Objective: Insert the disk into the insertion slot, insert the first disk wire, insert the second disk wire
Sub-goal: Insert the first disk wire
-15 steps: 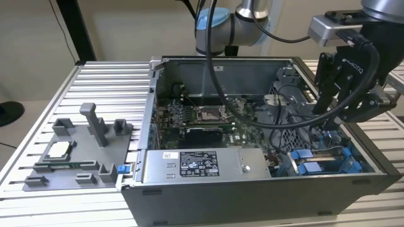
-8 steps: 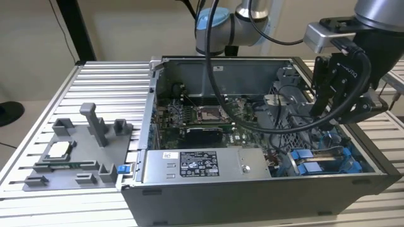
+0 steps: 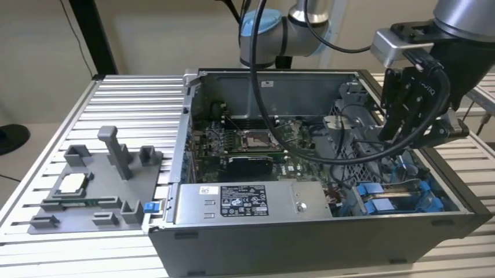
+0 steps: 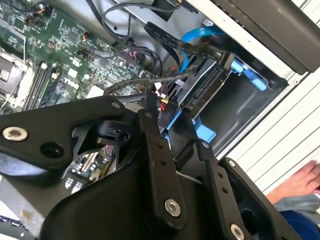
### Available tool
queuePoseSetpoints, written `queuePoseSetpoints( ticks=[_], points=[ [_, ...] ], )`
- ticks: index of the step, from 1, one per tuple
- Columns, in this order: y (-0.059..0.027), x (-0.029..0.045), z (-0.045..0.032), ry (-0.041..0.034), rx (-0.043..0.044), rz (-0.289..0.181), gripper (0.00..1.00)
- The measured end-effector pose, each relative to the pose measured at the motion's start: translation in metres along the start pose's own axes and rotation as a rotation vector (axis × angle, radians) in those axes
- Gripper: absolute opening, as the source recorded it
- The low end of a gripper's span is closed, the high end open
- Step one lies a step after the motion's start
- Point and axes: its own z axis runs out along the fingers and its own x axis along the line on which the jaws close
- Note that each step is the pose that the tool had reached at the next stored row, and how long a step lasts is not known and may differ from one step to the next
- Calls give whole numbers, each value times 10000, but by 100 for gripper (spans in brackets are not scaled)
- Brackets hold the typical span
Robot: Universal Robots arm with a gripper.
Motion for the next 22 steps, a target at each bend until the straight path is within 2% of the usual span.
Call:
queuePoseSetpoints(
  ticks=[12,15,18,19,22],
  points=[
    [3,33,19,-25,-39,-674,100],
    [3,33,28,-80,-2,-698,100],
    [4,33,30,-94,17,-698,100],
    [4,33,30,-94,18,-698,0],
    [4,33,30,-95,18,-698,0]
  ],
)
